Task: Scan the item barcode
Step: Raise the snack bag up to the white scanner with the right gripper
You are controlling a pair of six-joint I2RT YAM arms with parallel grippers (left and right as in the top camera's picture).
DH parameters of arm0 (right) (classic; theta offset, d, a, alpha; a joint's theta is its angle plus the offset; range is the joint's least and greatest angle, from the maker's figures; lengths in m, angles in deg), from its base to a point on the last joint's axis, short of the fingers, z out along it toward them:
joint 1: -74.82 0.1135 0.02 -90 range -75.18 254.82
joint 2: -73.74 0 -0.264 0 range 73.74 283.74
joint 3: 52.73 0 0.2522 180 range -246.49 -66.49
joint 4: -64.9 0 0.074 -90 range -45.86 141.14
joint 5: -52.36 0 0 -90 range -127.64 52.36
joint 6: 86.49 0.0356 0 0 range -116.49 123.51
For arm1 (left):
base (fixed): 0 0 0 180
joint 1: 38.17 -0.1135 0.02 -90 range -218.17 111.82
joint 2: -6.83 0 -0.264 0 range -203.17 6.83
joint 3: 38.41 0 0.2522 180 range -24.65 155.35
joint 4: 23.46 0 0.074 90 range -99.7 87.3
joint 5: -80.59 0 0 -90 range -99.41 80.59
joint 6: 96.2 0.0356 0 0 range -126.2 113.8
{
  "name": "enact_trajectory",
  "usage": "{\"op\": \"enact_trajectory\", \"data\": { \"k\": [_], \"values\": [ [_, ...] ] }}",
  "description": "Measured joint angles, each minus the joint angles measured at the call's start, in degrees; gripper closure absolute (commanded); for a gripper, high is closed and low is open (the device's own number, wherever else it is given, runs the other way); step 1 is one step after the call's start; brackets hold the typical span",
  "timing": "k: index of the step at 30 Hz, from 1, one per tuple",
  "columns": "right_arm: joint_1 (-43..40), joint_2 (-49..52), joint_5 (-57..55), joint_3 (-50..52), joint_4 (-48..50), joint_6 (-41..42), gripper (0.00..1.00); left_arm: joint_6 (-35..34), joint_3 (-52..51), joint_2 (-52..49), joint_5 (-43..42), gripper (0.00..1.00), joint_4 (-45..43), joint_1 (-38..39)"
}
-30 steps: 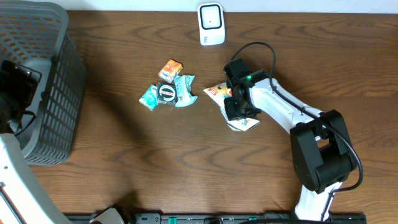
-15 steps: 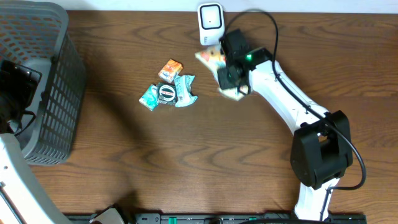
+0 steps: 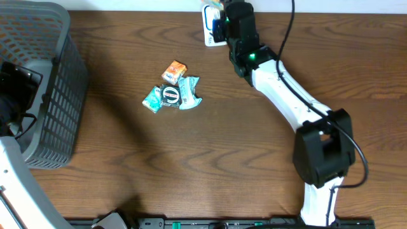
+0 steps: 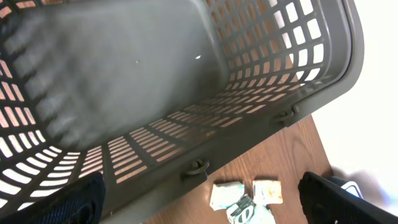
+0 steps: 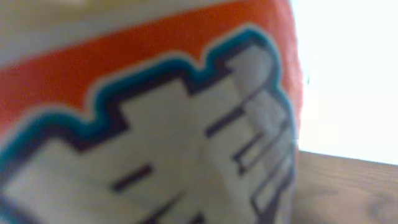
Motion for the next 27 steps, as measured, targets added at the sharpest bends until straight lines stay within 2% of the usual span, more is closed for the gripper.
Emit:
{"op": "enact_trajectory", "data": {
  "k": [6,12,27],
  "values": [
    [0.0,8.1,-1.0,-0.1,11.5,-3.1,0.99,0.0,0.0,0.0,0.0,0.02,0.0,0.0],
    [-0.4,12.4,-1.1,0.0,12.4,-4.2,0.99,0.0,0.0,0.0,0.0,0.03,0.0,0.0],
    [-2.7,12.4,2.5,0.0,14.5,-4.3,0.99,0.0,0.0,0.0,0.0,0.02,0.0,0.0]
  ]
}}
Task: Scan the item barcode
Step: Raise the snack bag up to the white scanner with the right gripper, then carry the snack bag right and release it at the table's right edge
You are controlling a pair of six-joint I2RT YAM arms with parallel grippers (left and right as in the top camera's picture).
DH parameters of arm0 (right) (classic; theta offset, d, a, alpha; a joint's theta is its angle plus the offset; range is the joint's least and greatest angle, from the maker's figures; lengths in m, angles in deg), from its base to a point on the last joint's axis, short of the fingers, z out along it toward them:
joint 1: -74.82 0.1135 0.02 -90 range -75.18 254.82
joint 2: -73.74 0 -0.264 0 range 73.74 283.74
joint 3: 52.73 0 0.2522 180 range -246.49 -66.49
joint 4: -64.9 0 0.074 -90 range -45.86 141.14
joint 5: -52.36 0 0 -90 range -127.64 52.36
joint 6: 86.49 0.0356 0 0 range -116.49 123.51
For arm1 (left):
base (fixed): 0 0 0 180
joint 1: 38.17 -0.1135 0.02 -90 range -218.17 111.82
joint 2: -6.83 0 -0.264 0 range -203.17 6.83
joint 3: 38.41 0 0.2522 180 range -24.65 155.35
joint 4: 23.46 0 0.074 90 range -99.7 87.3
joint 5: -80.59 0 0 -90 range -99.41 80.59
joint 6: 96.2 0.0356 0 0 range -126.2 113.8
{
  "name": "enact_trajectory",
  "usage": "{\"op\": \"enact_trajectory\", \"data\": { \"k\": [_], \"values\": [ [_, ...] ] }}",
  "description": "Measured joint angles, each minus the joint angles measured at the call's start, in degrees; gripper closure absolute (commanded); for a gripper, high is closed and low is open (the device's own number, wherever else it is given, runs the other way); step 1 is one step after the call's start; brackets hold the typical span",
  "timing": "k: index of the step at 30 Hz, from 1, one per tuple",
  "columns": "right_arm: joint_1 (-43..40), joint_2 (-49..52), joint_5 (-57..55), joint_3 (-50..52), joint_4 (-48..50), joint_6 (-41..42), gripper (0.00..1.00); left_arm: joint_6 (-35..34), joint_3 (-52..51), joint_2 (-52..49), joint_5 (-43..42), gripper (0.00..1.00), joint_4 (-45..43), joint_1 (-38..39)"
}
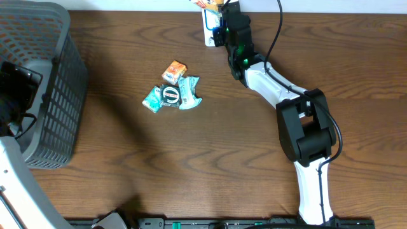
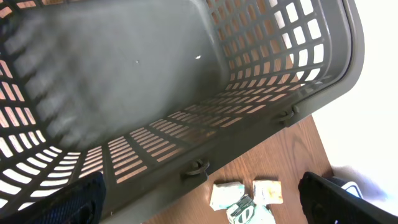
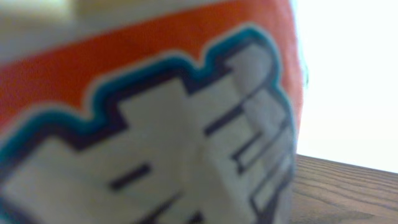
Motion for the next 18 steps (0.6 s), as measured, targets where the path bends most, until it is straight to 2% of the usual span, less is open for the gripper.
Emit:
{"op": "enact_trajectory", "data": {
  "k": [8,14,18],
  "values": [
    [-2.6,-2.9,0.9,0.0,-8.2,0.0,0.99,0.0,0.0,0.0,0.0,0.03,0.0,0.0],
    [-10.5,-10.8,1.1,0.0,-20.2,-0.5,0.99,0.0,0.0,0.0,0.0,0.02,0.0,0.0],
    [-17.4,-13.3,0.6,-0.7,-31.4,-4.0,0.99,0.0,0.0,0.0,0.0,0.02,0.0,0.0]
  ]
}}
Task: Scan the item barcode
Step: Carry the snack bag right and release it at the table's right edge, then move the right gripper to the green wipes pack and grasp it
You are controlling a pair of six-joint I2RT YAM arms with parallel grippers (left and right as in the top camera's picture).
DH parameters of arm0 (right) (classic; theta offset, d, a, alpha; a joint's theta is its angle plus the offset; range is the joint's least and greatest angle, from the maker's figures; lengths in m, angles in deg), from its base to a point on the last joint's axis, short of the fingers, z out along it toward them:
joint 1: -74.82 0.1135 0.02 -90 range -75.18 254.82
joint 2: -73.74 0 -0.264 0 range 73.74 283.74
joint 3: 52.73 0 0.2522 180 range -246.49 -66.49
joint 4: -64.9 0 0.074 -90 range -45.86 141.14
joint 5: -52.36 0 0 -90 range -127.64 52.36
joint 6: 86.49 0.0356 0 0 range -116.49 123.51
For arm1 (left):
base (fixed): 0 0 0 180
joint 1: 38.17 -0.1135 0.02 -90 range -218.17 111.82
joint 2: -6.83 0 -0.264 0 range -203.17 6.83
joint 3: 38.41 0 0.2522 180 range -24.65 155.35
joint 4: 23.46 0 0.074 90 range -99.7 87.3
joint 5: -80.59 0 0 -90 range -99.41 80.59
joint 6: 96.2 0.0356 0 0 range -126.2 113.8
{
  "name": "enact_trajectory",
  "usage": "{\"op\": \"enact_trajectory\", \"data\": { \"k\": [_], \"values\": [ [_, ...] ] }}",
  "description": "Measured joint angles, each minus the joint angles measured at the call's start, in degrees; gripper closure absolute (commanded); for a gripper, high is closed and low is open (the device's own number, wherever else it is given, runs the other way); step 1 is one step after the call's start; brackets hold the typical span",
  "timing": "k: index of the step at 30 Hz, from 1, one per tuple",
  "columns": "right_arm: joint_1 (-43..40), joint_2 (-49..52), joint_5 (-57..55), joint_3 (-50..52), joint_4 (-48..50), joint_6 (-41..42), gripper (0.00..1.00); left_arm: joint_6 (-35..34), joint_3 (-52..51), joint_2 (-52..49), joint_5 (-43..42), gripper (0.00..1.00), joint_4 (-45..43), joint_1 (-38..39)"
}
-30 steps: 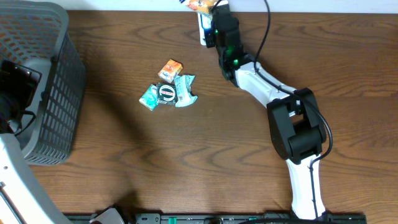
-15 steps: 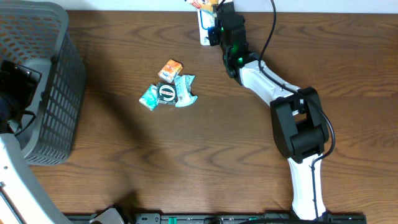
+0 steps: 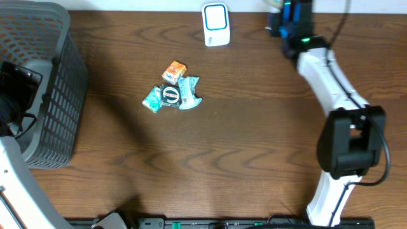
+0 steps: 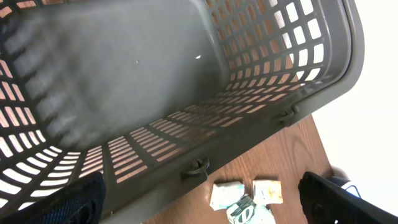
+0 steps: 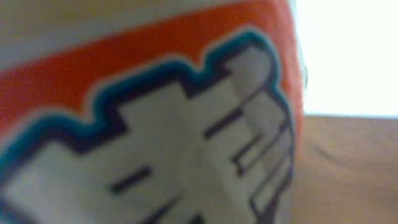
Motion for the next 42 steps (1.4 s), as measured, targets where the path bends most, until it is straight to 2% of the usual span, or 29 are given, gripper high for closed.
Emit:
{"op": "enact_trajectory", "data": {
  "k": [6,9,10,11,12,15,25,32,34,37,42],
  "values": [
    [-9.4,0.7,-3.5,0.3,-12.2,-4.0,0.99,0.0,0.0,0.0,0.0,0.02,0.0,0.0],
    [-13.4,0.7,-4.6,0.3,-15.2,-4.7,0.86,0.0,0.0,0.0,0.0,0.02,0.0,0.0],
    [-14.5,0.7,-4.8,0.3,-16.4,-4.9,0.78,0.0,0.0,0.0,0.0,0.02,0.0,0.0],
    [-15.8,0.7,-5.0,0.3,-17.8,-5.0,0.62,0.0,0.0,0.0,0.0,0.03,0.0,0.0],
    [-17.1,0.7,-5.3,0.3,-18.9,-4.9,0.37,0.0,0.0,0.0,0.0,0.03,0.0,0.0],
    [-19.4,0.7,-5.6,0.3,-20.7,-5.4,0.01,0.0,0.0,0.0,0.0,0.02,0.0,0.0],
    [-18.8,0.0,-3.3,0.3,-24.1,-5.6,0.01,0.0,0.0,0.0,0.0,0.02,0.0,0.0],
    [-11.4,-8.1,3.7,0.3,-25.4,-4.7,0.1,0.0,0.0,0.0,0.0,0.02,0.0,0.0],
    [-8.4,-11.1,5.9,0.3,-26.0,-3.6,0.22,0.0,0.0,0.0,0.0,0.02,0.0,0.0],
    [-3.1,-14.1,11.6,0.2,-27.7,-2.0,0.28,0.0,0.0,0.0,0.0,0.02,0.0,0.0],
    [3.6,-13.3,20.2,0.1,-31.2,-1.1,0.29,0.0,0.0,0.0,0.0,0.02,0.0,0.0]
  ]
}}
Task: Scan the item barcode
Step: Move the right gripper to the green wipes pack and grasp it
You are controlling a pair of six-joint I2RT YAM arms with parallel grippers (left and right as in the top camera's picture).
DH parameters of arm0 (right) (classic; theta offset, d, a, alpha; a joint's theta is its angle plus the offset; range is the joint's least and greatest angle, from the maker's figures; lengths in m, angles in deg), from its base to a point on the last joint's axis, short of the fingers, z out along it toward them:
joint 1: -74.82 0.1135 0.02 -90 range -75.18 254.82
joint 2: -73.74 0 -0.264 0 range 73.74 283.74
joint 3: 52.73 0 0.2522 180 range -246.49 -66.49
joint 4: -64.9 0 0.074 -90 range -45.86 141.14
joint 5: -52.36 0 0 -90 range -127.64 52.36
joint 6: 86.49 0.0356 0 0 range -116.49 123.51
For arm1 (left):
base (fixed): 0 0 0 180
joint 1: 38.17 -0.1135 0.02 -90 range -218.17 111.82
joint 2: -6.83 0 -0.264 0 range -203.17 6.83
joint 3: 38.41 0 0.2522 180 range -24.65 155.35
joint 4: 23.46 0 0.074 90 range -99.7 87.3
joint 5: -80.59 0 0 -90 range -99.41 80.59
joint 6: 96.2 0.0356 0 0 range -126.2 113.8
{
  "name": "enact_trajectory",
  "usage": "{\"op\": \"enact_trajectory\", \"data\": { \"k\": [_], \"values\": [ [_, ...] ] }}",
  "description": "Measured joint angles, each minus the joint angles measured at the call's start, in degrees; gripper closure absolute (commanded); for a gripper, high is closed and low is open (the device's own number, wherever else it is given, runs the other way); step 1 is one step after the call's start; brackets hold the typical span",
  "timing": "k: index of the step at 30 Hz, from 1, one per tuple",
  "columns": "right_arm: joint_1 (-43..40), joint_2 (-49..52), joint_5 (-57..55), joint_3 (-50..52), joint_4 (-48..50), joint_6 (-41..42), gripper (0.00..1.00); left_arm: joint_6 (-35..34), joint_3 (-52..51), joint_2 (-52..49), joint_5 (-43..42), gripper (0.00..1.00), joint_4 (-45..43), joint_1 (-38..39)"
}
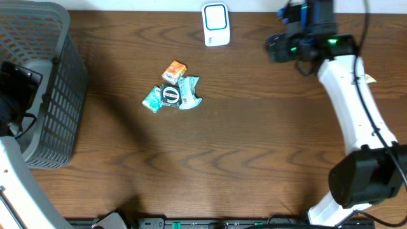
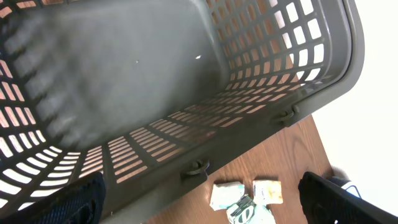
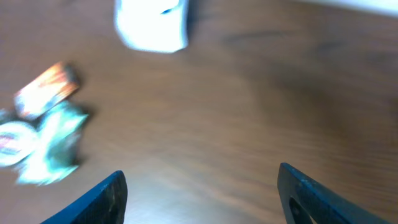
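Note:
My right gripper (image 3: 205, 199) is open with only bare wood between its blue fingers (image 3: 106, 196). Overhead it hangs over the table (image 1: 273, 48), right of the white scanner (image 1: 216, 24). A small orange-and-white scrap (image 1: 367, 79) peeks out beside the right arm; I cannot tell what it is. Left of centre lies a pile of packets (image 1: 172, 90), an orange one (image 3: 46, 90) with teal ones (image 3: 53, 140). My left gripper (image 2: 199, 208) is open above the grey basket (image 2: 186, 93), holding nothing.
The grey mesh basket (image 1: 44, 76) stands at the table's left edge, and its floor shows no items in the left wrist view. The scanner (image 3: 152, 22) stands at the back edge. The right arm (image 1: 356, 114) runs down the right side.
The printed orange packet that filled the right wrist view is gone from the right gripper, which is now open. That gripper has moved a little forward from the back edge. The left arm is unchanged.
My right gripper held an orange printed packet close by the scanner at the two oldest moments. Then it was at the back edge, right of the scanner, still shut on the packet. Now it stands open and empty. The pile, the basket and the left arm stayed put.

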Motion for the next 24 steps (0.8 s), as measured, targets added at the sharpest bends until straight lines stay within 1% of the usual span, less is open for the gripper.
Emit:
{"op": "enact_trajectory", "data": {
  "k": [3,6,8,10,12,16,17,20,24],
  "values": [
    [4.1,1.4,3.8,0.0,-0.9,0.2,0.3,0.0,0.0,0.0,0.0,0.02,0.0,0.0],
    [7.8,2.7,5.5,0.0,-0.7,0.3,0.29,0.0,0.0,0.0,0.0,0.02,0.0,0.0],
    [10.5,3.9,6.1,0.0,0.2,0.5,0.27,0.0,0.0,0.0,0.0,0.02,0.0,0.0],
    [13.1,5.4,6.7,0.0,1.3,1.5,0.27,0.0,0.0,0.0,0.0,0.02,0.0,0.0],
    [15.4,7.2,7.0,0.0,2.4,3.0,0.28,0.0,0.0,0.0,0.0,0.02,0.0,0.0],
    [19.0,11.1,7.4,0.0,5.1,6.8,0.4,0.0,0.0,0.0,0.0,0.02,0.0,0.0],
    [19.9,12.2,7.6,0.0,5.6,8.0,0.41,0.0,0.0,0.0,0.0,0.03,0.0,0.0],
    [21.6,14.5,7.7,0.0,6.7,11.9,0.43,0.0,0.0,0.0,0.0,0.02,0.0,0.0],
    [23.1,17.3,7.8,0.0,9.4,16.6,0.4,0.0,0.0,0.0,0.0,0.02,0.0,0.0]
  ]
}}
